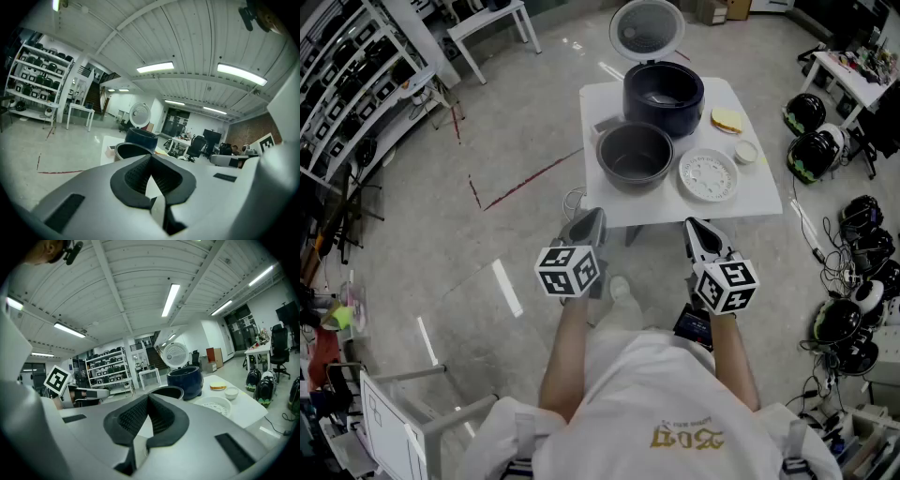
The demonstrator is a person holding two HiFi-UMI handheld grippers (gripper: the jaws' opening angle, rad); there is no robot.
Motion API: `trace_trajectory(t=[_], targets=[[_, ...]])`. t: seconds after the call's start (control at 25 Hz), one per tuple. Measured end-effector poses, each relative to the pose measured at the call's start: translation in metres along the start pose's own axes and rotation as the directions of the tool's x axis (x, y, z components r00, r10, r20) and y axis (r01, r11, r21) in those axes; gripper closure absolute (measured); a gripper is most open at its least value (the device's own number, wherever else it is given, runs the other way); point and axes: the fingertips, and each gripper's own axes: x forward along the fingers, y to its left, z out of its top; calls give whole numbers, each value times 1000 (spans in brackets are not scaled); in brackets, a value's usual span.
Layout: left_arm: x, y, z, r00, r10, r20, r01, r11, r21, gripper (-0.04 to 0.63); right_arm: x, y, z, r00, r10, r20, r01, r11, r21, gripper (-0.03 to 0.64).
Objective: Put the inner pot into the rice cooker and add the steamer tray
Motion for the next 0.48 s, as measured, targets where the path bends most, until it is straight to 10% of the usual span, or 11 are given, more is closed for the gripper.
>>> trace_trajectory(t=[0.48], targets=[[-19,-3,-1,999,24,37,-22,998,-55,577,-15,4,-5,998,58,24,-60,994,94,577]])
